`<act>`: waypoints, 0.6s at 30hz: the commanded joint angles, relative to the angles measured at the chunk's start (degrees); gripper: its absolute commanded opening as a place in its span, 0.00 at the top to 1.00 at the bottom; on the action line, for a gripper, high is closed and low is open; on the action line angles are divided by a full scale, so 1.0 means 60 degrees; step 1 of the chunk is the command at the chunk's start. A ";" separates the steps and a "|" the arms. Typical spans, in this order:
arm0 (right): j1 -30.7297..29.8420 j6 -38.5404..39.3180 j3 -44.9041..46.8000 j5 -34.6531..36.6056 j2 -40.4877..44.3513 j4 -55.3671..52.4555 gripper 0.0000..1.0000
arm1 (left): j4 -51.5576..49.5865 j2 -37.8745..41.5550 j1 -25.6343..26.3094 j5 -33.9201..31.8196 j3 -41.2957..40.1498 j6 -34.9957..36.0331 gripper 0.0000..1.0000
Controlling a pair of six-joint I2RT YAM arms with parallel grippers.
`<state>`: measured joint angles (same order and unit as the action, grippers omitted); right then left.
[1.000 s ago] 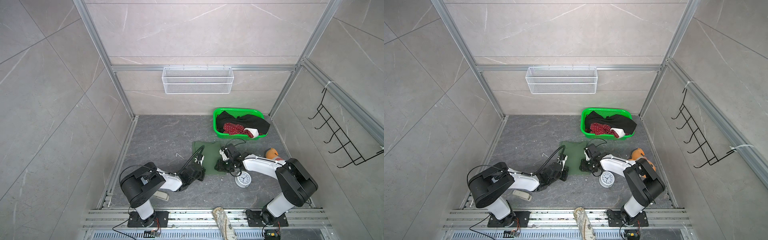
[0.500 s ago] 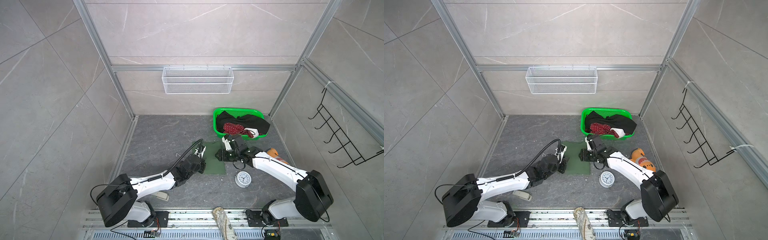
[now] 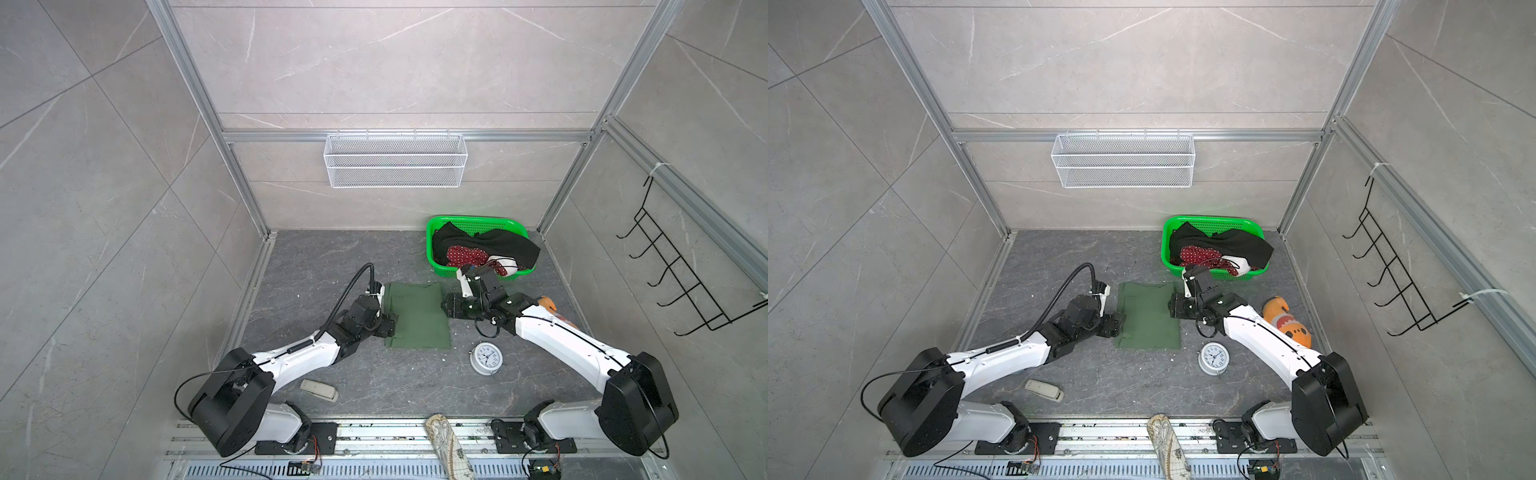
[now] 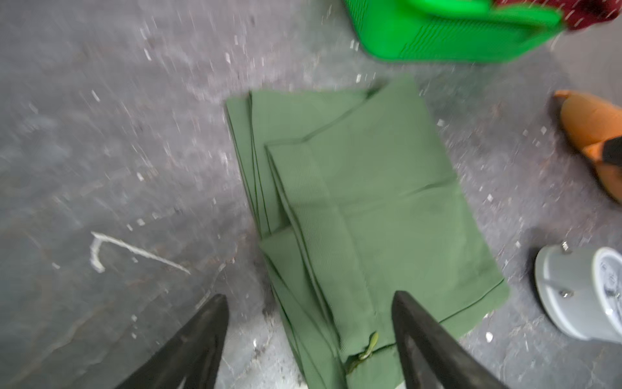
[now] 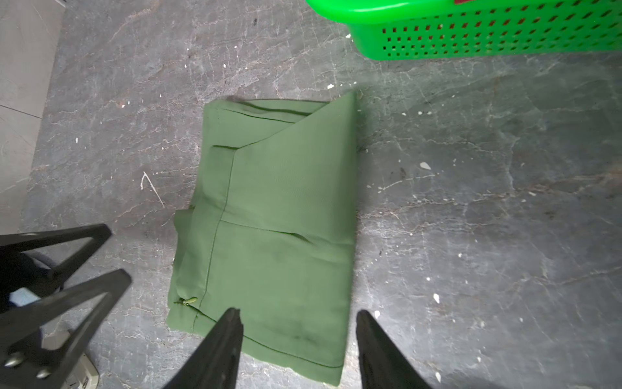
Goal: Fold and stack skirts
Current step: Move the skirt to the top-left of the table.
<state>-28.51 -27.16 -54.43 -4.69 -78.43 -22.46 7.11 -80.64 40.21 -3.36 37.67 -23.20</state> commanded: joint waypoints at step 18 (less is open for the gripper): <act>0.0053 0.0161 0.0387 0.0225 0.0713 0.0256 0.41 | 0.1825 -0.3019 -0.0783 0.2340 0.0711 -0.0784 0.21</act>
<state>-28.40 -27.16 -52.93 -4.27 -74.87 -22.00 16.62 -96.25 35.68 8.10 40.49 -26.30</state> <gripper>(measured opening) 0.589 0.806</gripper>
